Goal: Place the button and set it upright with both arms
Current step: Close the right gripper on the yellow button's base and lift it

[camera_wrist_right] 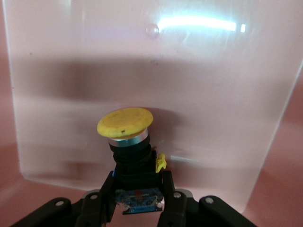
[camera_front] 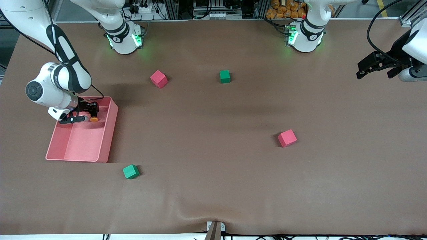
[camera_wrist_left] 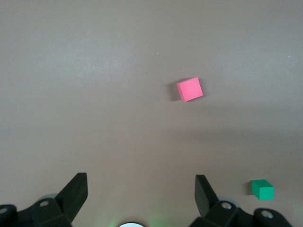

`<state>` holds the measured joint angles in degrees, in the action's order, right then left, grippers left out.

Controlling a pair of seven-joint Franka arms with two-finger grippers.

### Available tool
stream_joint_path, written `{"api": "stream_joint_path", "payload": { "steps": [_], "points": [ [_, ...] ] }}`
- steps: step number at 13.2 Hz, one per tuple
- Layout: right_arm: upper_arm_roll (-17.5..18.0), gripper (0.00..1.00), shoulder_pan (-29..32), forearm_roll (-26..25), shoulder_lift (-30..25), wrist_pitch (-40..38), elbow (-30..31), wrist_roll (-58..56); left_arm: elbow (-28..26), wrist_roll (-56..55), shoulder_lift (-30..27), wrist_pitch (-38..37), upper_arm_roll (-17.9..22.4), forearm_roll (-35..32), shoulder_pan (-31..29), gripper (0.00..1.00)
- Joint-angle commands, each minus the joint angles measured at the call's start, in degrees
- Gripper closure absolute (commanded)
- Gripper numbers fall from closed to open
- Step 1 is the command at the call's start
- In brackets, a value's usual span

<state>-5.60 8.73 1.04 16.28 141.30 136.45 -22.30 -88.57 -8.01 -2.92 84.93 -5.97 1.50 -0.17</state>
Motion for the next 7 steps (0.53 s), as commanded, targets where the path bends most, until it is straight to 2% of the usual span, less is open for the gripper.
{"api": "stream_joint_path", "payload": {
  "steps": [1, 3, 7],
  "points": [
    [0.15, 0.76, 0.06, -0.16, -1.17, -10.73, -7.74, 0.07, 0.68, 1.24, 0.2, -0.73, -0.27, 0.26, -0.53, 0.0],
    [0.15, 0.76, -0.2, -0.16, -0.82, -20.67, -15.47, -0.02, 0.5, 1.33, 0.2, -0.73, -0.27, 0.35, -0.62, 0.0],
    [0.24, 0.77, -3.09, -0.16, -0.9, -29.05, -23.93, 3.22, 0.68, 1.24, 0.55, -0.73, -0.27, 0.26, -0.53, 0.0]
  ]
}}
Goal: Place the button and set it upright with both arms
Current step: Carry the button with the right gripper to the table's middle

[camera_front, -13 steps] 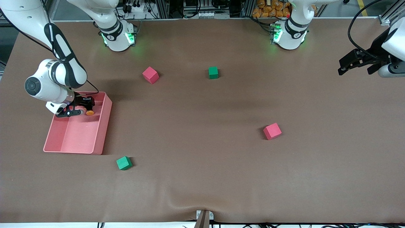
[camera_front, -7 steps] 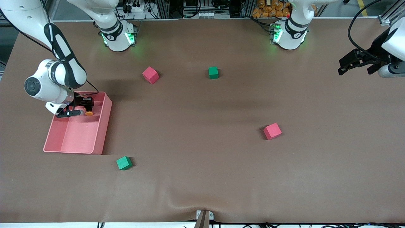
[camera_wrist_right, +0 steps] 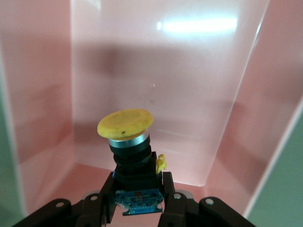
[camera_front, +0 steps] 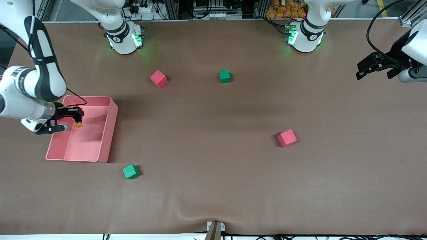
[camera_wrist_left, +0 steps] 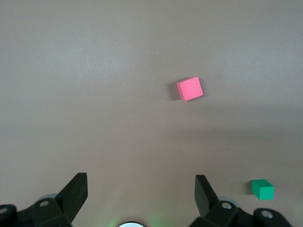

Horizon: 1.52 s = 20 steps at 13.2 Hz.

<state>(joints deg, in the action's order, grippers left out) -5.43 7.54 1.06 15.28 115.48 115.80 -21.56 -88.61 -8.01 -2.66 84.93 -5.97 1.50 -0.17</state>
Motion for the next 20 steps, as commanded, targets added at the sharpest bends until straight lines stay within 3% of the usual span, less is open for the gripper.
{"api": "stream_joint_path", "payload": {
  "steps": [1, 6, 8, 11, 13, 16, 18, 20],
  "points": [
    [0.07, 0.77, -3.48, -0.18, 0.1, -5.41, -5.48, 4.14, 0.72, 1.24, 0.29, -0.73, -0.27, 0.26, -0.53, 0.0],
    [0.16, 0.77, -15.6, 0.35, 0.8, -7.64, -9.54, 16.79, 0.72, 1.15, 0.38, -0.73, -0.27, 0.26, -0.44, 0.0],
    [0.16, 0.77, -20.79, 4.98, 2.11, -7.9, -11.99, 21.71, 0.63, 1.24, 0.38, -0.73, -0.27, 0.35, -0.44, 0.0],
    [0.16, 0.77, -28.96, 10.79, 8.69, -8.07, -20.41, 29.97, 0.54, 1.24, 0.37, -0.73, -0.27, 0.26, -0.36, 0.0],
    [0.16, 0.77, -35.02, 13.61, 15.97, -8.07, -28.92, 36.73, 0.63, 1.24, 0.38, -0.73, -0.27, 0.26, -0.36, 0.0],
    [0.16, 0.79, -43.29, 13.89, 26.18, -6.94, -39.48, 45.44, 0.54, 1.33, 0.38, -0.73, -0.27, 0.26, -0.44, 0.0],
    [0.42, 0.79, -46.99, 14.15, 29.8, -1.78, -42.15, 51.76, 0.63, 1.24, 0.38, -0.73, -0.27, 0.35, -0.44, 0.0],
    [3.66, 0.8, -47.97, 14.06, 31.47, 3.5, -42.59, 56.52, 0.54, 1.33, 0.38, -0.73, -0.36, 0.35, -0.44, 0.0]
  ]
}}
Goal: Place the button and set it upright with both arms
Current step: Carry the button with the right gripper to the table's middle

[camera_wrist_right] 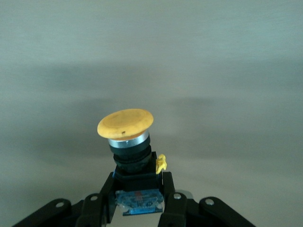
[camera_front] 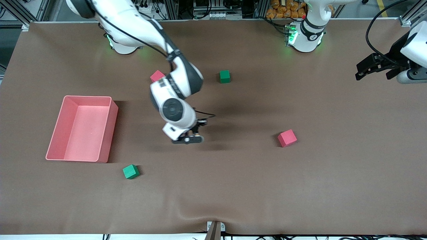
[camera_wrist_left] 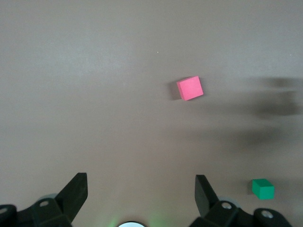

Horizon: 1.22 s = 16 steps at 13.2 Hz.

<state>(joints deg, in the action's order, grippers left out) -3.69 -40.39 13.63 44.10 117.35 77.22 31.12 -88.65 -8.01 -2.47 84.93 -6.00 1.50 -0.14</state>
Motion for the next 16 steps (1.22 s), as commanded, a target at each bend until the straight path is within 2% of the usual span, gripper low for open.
{"api": "stream_joint_path", "payload": {
  "steps": [1, 7, 9, 10, 11, 12, 16],
  "points": [
    [3.23, 0.8, -0.13, 1.49, 3.35, 3.31, -4.44, 5.86, 0.67, 1.33, 0.19, -0.73, -0.24, 0.26, -0.47, 0.0],
    [4.04, 0.79, -3.55, 1.4, 11.0, 5.96, -12.01, 14.76, 0.58, 1.68, 0.19, -0.73, -0.24, 0.35, -0.47, 0.0],
    [4.04, 0.73, -3.64, 1.4, 11.09, 5.7, -11.92, 14.85, 0.67, 1.94, 0.27, -0.73, -0.24, 0.35, -0.47, 0.0],
    [4.04, 0.57, -3.82, 1.31, 11.09, 5.7, -11.66, 14.85, 0.58, 2.03, 0.19, -0.73, -0.24, 0.35, -0.47, 0.0],
    [3.95, 0.25, -3.99, 1.22, 11.18, 5.78, -11.31, 14.94, 0.58, 2.03, 0.19, -0.73, -0.24, 0.35, -0.47, 0.0],
    [3.95, 0.0, -4.43, 0.87, 11.44, 5.87, -11.13, 14.85, 0.58, 2.03, 0.19, -0.73, -0.24, 0.35, -0.47, 0.0],
    [3.51, 0.0, -4.09, 0.52, 10.14, 5.26, -11.13, 14.76, 0.5, 1.94, 0.36, -0.73, -0.33, 0.35, -0.3, 0.0]
  ]
}}
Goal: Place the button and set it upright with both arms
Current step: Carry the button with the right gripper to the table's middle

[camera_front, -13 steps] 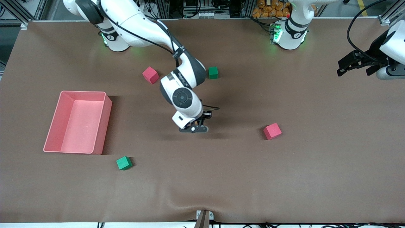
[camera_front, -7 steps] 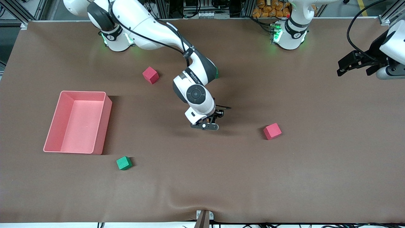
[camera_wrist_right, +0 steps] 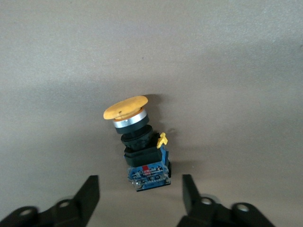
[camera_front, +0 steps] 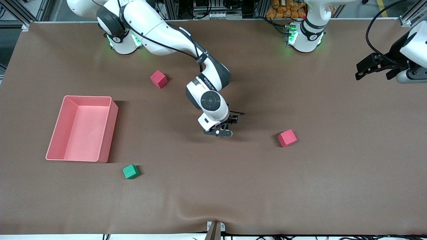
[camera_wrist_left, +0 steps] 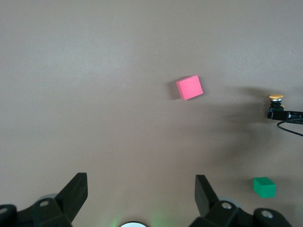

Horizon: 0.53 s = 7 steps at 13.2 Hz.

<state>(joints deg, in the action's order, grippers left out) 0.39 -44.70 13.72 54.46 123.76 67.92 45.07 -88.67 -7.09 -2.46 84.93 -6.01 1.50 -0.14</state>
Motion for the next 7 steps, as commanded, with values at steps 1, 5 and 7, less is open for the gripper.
{"api": "stream_joint_path", "payload": {
  "steps": [1, 5, 7],
  "points": [
    [-0.74, 0.0, 0.49, 0.43, -1.63, -1.42, -1.82, 0.8, 0.43, 1.12, 0.44, -0.73, -0.32, 0.35, -0.3, 0.0],
    [-8.53, 0.0, 2.87, 0.51, -10.4, -11.5, -1.3, 1.16, 0.78, -0.11, 1.31, -0.64, -0.41, 0.96, 0.31, 0.0],
    [-13.72, 0.0, 2.87, 0.34, -13.67, -15.12, -1.12, -1.55, 0.78, -0.64, 1.92, -0.38, -0.76, 1.14, 0.4, 0.0]
  ]
}}
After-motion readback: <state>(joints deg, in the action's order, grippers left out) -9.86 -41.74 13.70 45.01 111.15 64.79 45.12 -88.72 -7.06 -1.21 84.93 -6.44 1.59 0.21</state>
